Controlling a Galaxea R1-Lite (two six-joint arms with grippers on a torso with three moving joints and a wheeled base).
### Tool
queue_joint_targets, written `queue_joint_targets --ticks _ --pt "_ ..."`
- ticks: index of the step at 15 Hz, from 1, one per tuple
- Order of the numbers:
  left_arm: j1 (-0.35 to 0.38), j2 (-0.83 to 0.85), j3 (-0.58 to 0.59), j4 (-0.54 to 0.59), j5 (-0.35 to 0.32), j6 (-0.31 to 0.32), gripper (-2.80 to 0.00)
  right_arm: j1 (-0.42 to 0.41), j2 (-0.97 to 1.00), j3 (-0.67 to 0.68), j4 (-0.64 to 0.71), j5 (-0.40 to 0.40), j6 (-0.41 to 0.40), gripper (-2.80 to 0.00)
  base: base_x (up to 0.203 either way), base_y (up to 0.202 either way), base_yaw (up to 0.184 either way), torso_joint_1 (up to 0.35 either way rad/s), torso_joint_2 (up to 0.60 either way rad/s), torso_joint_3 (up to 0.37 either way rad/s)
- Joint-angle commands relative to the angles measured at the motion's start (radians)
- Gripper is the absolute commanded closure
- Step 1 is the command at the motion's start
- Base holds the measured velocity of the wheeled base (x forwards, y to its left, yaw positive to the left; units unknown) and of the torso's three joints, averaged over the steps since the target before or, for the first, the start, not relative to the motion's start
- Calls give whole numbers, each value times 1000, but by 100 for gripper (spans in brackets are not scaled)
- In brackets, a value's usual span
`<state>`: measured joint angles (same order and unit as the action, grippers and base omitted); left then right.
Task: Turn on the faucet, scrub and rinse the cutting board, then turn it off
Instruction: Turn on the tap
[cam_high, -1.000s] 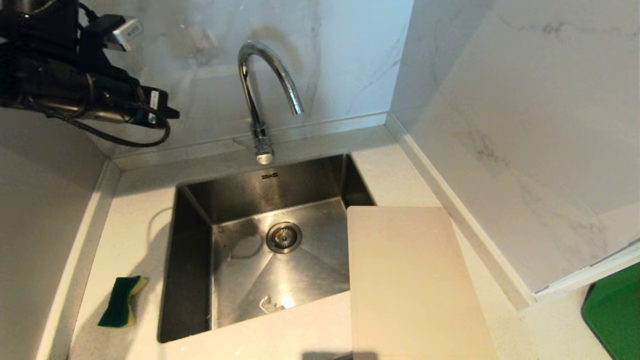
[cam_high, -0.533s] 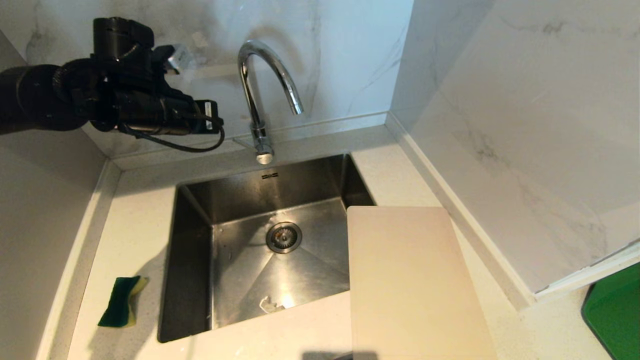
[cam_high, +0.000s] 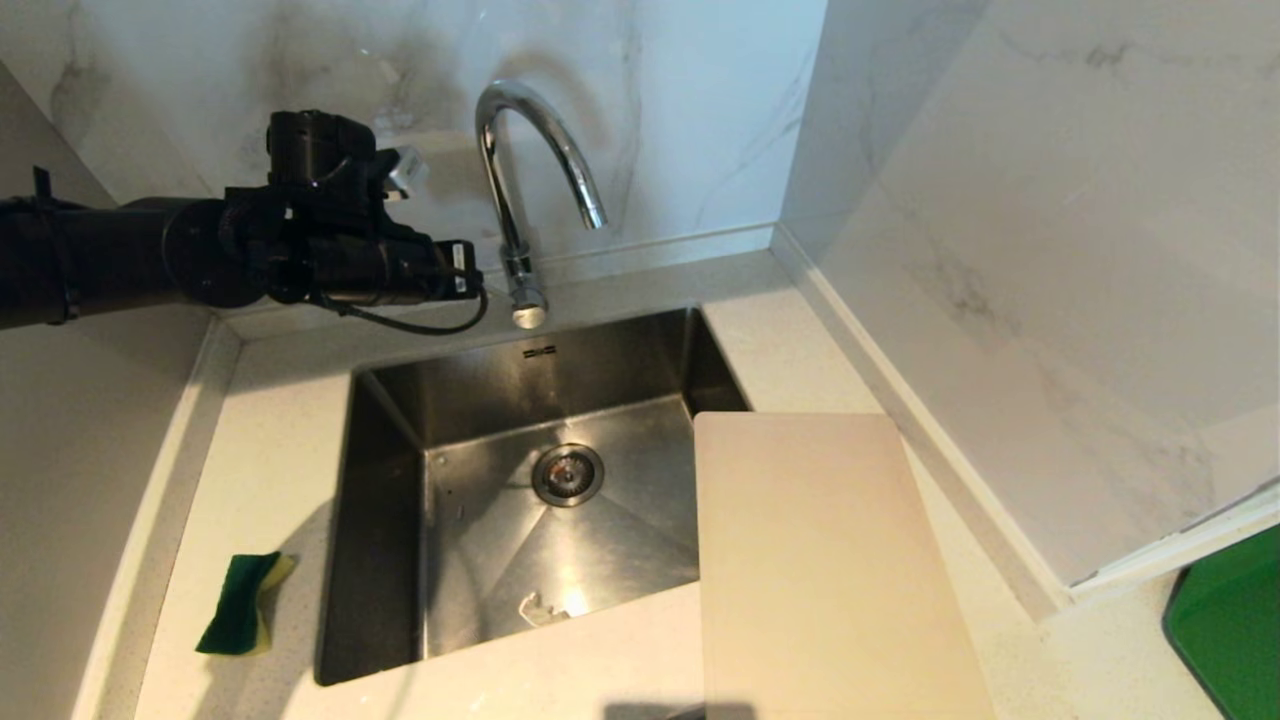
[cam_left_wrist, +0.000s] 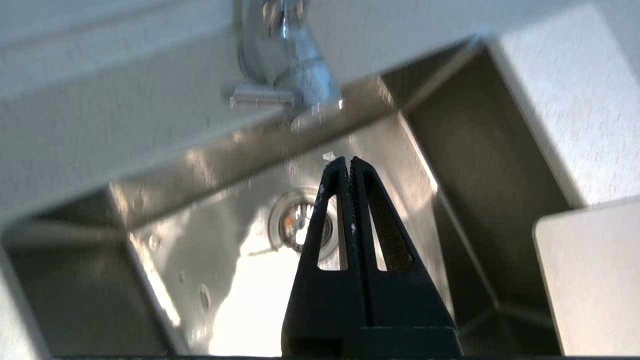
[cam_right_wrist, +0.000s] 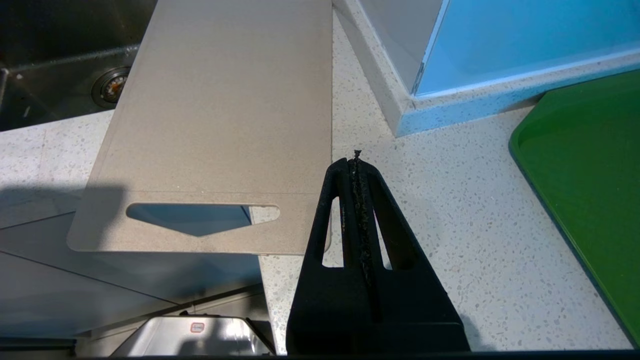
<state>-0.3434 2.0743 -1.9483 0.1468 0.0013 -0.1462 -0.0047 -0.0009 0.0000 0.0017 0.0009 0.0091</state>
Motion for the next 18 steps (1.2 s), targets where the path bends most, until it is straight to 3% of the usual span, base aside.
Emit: queue_joint_targets --ticks 1,5,9,13,18 --pt "-1 4 2 -41 3 -3 0 0 -1 0 0 1 0 0 0 0 0 0 0 0" --pt "-16 15 2 -55 18 -19 0 0 -1 0 0 1 0 0 0 0 0 0 0 0" --pt "-31 37 0 -95 75 -104 0 0 -1 0 0 1 0 0 0 0 0 0 0 0" --pt "-54 83 -1 -196 204 -107 0 0 -1 0 0 1 0 0 0 0 0 0 0 0" --pt "-48 110 -3 -226 210 -106 0 0 -1 0 0 1 0 0 0 0 0 0 0 0"
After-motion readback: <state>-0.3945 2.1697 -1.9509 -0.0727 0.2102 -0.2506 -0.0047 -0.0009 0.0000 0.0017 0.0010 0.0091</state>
